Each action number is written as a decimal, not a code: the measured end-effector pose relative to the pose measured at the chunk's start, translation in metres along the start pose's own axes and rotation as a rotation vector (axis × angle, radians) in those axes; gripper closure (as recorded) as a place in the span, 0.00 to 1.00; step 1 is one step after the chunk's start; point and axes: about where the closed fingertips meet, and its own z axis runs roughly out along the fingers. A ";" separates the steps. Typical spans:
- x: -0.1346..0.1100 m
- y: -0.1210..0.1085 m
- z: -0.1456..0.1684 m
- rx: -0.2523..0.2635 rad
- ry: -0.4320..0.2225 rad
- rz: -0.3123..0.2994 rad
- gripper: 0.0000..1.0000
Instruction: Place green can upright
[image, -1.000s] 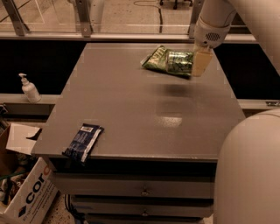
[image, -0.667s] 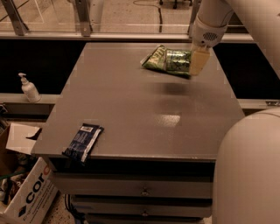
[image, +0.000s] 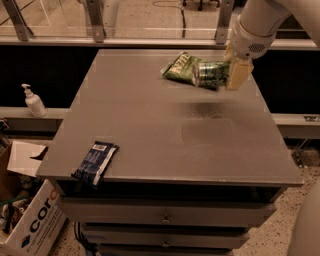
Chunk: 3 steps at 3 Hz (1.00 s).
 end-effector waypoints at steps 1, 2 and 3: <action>-0.002 0.010 -0.004 0.005 -0.004 -0.154 1.00; -0.014 0.015 -0.005 0.019 0.010 -0.340 1.00; -0.034 0.014 -0.004 0.039 0.036 -0.529 1.00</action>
Offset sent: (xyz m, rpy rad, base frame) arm -0.0244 0.0284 0.0063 -0.1926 -0.0992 0.5429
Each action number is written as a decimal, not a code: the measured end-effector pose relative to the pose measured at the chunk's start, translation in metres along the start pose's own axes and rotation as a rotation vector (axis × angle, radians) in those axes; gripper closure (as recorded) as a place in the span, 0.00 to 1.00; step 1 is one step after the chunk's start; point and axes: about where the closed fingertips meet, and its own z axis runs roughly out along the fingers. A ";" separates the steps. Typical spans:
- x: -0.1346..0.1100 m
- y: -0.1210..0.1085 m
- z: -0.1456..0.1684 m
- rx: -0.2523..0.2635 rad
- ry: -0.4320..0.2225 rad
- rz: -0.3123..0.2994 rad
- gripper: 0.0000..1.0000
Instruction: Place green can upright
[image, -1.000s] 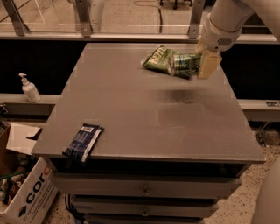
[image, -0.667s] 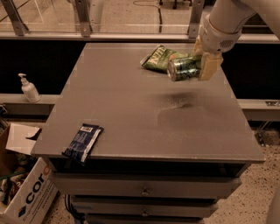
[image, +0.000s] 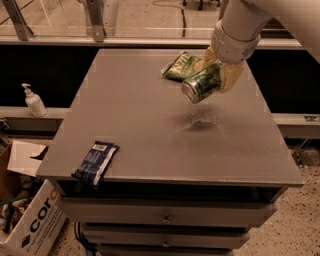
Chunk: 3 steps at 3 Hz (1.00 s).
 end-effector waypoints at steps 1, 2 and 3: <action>0.000 0.000 0.001 -0.001 0.001 -0.035 1.00; -0.004 -0.002 0.002 0.041 -0.035 -0.065 1.00; -0.008 -0.012 0.001 0.139 -0.120 -0.150 1.00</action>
Offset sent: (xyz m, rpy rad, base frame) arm -0.0010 0.0099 0.0012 0.0954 -0.0599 0.1444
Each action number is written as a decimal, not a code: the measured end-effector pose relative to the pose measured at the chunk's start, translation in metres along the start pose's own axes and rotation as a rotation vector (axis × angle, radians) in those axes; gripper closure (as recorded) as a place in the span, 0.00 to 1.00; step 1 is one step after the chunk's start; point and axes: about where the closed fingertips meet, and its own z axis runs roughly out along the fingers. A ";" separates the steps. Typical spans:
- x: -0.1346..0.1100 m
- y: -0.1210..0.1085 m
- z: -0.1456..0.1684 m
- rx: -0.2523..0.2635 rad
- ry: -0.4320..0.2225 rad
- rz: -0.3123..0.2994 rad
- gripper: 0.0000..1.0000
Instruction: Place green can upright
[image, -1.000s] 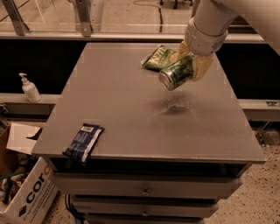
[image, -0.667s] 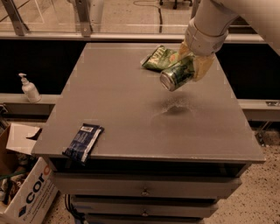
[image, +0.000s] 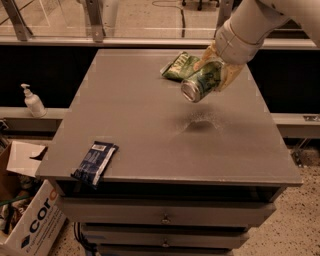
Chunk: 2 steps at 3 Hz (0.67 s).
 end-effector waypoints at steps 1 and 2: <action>-0.005 -0.012 -0.003 0.062 -0.041 -0.140 1.00; -0.015 -0.026 -0.009 0.100 -0.009 -0.311 1.00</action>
Offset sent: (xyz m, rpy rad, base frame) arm 0.0034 0.0374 0.0343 -0.1365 -0.2788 0.4567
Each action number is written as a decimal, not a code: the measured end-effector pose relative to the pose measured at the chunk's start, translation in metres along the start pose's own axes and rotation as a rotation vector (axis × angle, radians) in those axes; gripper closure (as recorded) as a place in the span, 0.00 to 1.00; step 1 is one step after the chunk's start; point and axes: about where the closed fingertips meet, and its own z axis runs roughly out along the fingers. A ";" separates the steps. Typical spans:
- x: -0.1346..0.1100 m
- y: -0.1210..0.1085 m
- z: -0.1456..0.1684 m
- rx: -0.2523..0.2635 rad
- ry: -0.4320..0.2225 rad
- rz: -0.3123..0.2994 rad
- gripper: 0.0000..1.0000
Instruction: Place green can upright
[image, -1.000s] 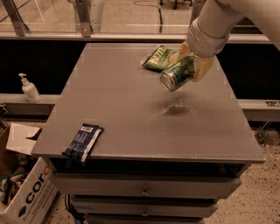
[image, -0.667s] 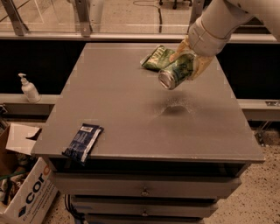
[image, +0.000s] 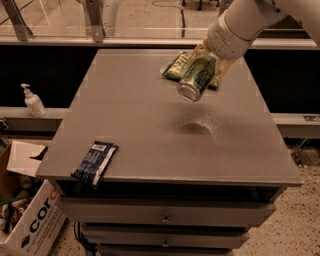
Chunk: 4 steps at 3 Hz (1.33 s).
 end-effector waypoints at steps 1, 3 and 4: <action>-0.005 -0.009 -0.002 0.004 0.054 -0.123 1.00; -0.005 -0.010 0.000 0.026 0.061 -0.144 1.00; -0.003 -0.018 0.004 0.140 0.064 -0.176 1.00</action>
Offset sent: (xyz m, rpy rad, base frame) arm -0.0011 0.0076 0.0050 -0.0622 -0.0774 0.0717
